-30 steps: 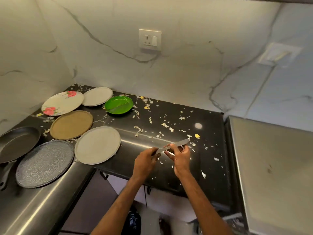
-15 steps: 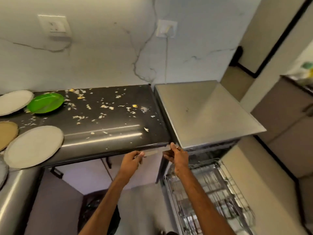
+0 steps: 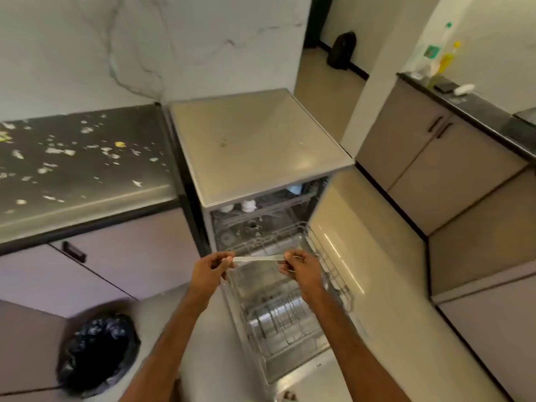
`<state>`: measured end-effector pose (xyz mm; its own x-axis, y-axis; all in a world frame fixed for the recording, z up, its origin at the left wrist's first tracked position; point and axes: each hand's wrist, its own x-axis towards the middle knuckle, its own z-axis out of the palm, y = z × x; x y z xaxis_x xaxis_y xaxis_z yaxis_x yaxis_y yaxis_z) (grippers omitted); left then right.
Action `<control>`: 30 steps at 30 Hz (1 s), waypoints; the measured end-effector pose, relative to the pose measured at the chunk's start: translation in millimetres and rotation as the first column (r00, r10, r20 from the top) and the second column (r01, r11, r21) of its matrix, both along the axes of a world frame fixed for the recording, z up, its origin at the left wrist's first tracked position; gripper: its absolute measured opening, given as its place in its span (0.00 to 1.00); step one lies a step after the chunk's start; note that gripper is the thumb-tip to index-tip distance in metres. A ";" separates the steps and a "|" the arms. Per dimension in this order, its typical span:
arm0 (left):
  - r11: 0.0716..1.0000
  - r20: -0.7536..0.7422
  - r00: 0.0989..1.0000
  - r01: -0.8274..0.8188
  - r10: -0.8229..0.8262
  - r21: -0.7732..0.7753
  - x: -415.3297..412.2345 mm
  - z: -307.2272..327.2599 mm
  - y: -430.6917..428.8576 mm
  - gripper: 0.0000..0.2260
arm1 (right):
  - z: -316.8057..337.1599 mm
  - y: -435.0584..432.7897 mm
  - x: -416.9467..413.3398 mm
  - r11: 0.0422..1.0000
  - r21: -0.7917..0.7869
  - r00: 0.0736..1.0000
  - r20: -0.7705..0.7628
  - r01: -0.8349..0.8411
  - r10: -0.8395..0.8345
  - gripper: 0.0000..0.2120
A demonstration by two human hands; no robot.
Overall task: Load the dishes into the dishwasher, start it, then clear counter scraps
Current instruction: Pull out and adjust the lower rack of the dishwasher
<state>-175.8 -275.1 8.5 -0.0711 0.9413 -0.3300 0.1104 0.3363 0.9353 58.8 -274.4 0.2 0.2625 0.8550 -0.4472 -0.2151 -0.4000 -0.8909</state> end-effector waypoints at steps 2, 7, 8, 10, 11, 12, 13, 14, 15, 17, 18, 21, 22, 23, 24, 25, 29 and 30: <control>1.000 -0.024 0.999 0.027 -0.028 -0.013 40.2 -13.4 -19.0 0.07 | -12.9 -20.1 45.0 0.998 -0.037 0.999 0.014 -0.051 0.051 0.04; 0.996 -0.138 0.988 0.055 -0.064 -0.070 112.8 -51.8 -71.7 0.08 | -50.7 -71.9 122.1 0.983 -0.151 0.993 -0.052 -0.109 0.102 0.04; 0.995 -0.169 0.983 0.058 -0.070 -0.079 123.1 -61.1 -81.4 0.08 | -60.1 -83.0 132.9 0.979 -0.172 0.993 -0.066 -0.109 0.099 0.04; 0.994 -0.198 0.978 0.047 -0.066 -0.099 139.9 -77.5 -97.5 0.07 | -81.5 -104.2 151.5 0.971 -0.221 0.995 -0.065 -0.090 0.077 0.04; 0.993 -0.207 0.976 0.046 -0.068 -0.110 147.7 -86.8 -103.0 0.07 | -91.0 -113.1 159.8 0.968 -0.241 0.997 -0.053 -0.074 0.063 0.05; 0.992 -0.215 0.974 0.050 -0.075 -0.120 155.2 -96.7 -107.0 0.08 | -101.4 -121.2 167.6 0.967 -0.248 0.998 -0.047 -0.054 0.044 0.05; 0.990 -0.219 0.972 0.056 -0.084 -0.133 161.8 -106.8 -110.7 0.11 | -110.4 -128.2 175.2 0.965 -0.257 0.999 -0.026 -0.041 0.035 0.06; 0.987 -0.217 0.972 0.062 -0.093 -0.147 167.5 -115.6 -113.3 0.13 | -117.8 -133.7 182.1 0.965 -0.263 1.000 0.005 -0.027 0.029 0.05; 0.984 -0.206 0.972 0.081 -0.113 -0.160 174.3 -127.6 -113.0 0.14 | -126.0 -135.8 189.7 0.963 -0.271 0.998 0.048 -0.013 0.027 0.05; 0.979 -0.201 0.967 0.125 -0.157 -0.164 189.7 -152.5 -111.1 0.14 | -146.0 -132.8 205.3 0.963 -0.270 0.994 0.107 0.027 0.002 0.04; 0.977 -0.199 0.965 0.139 -0.170 -0.160 197.7 -165.5 -108.7 0.13 | -157.1 -127.4 212.7 0.966 -0.255 0.992 0.124 0.044 -0.012 0.03; 0.981 -0.174 0.975 0.110 -0.138 -0.160 218.5 -213.6 -96.9 0.10 | -199.7 -103.2 232.0 0.975 -0.216 0.980 0.201 0.043 0.001 0.03; 0.983 -0.165 0.979 0.090 -0.117 -0.163 225.9 -234.3 -91.4 0.09 | -219.3 -95.7 238.0 0.978 -0.207 0.973 0.232 0.035 0.015 0.04; 0.985 -0.161 0.983 0.062 -0.089 -0.163 232.8 -254.8 -86.9 0.08 | -237.1 -88.0 243.8 0.979 -0.203 0.964 0.263 0.022 0.033 0.04; 0.987 -0.153 0.987 0.031 -0.056 -0.160 239.8 -272.1 -81.0 0.07 | -252.7 -80.5 249.6 0.980 -0.196 0.956 0.289 0.007 0.051 0.05; 0.988 -0.151 0.988 -0.002 -0.022 -0.156 249.2 -295.8 -75.1 0.07 | -275.1 -71.5 255.8 0.981 -0.195 0.947 0.314 -0.006 0.069 0.05; 0.986 -0.159 0.985 -0.089 0.067 -0.139 285.0 -384.9 -52.9 0.05 | -360.5 -38.7 280.2 0.979 -0.195 0.903 0.409 -0.054 0.132 0.06; 0.984 -0.161 0.983 -0.112 0.089 -0.135 292.5 -410.1 -49.4 0.05 | -386.1 -31.4 286.5 0.978 -0.193 0.890 0.427 -0.082 0.158 0.06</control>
